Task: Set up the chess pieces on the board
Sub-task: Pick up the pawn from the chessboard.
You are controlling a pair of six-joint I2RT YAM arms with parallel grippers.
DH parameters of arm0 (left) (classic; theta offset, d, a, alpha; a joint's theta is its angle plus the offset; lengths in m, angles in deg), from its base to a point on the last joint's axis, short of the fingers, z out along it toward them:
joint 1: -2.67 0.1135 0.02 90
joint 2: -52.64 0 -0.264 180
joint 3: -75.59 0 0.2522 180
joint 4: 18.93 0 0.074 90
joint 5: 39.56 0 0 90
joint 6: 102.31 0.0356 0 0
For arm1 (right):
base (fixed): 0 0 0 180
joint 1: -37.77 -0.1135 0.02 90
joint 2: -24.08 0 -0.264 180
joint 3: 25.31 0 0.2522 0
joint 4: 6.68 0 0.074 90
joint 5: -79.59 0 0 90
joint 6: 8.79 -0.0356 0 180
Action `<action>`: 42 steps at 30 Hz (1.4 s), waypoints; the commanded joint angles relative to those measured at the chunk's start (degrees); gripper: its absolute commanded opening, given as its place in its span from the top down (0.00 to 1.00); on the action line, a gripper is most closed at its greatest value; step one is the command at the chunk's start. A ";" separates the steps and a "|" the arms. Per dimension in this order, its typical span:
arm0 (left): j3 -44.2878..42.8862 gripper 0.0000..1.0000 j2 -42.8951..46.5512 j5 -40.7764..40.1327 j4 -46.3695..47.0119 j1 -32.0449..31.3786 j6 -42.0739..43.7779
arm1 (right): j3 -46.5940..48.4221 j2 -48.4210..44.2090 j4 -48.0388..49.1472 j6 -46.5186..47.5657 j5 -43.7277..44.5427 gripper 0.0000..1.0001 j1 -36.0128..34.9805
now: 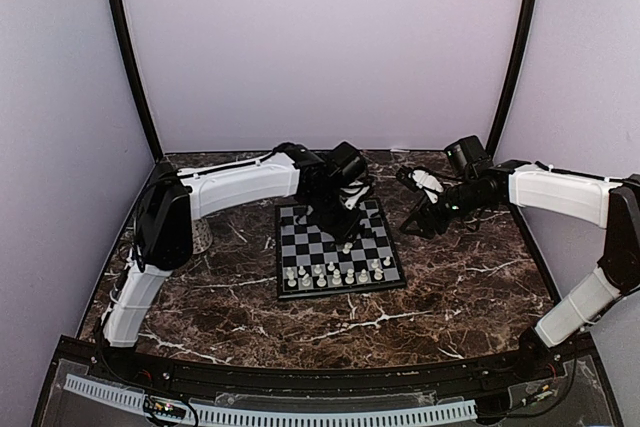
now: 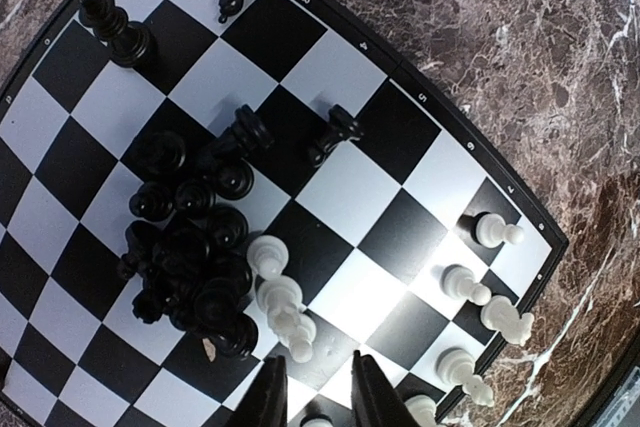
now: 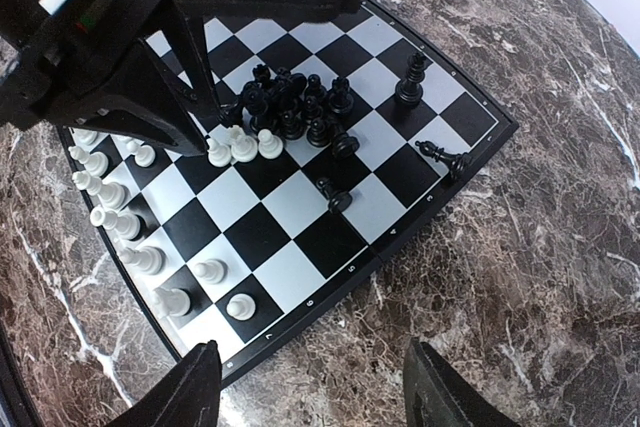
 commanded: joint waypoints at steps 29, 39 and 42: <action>-2.81 0.90 -3.83 0.39 -1.85 0.90 1.46 | 0.06 0.66 0.60 0.41 0.17 0.37 0.25; -2.33 0.99 0.22 -0.17 -5.95 0.82 1.21 | 0.02 0.52 0.61 0.35 0.20 0.37 0.30; -0.22 0.99 2.01 -0.09 -6.29 0.82 1.16 | 0.08 0.64 0.60 0.33 0.18 0.37 0.30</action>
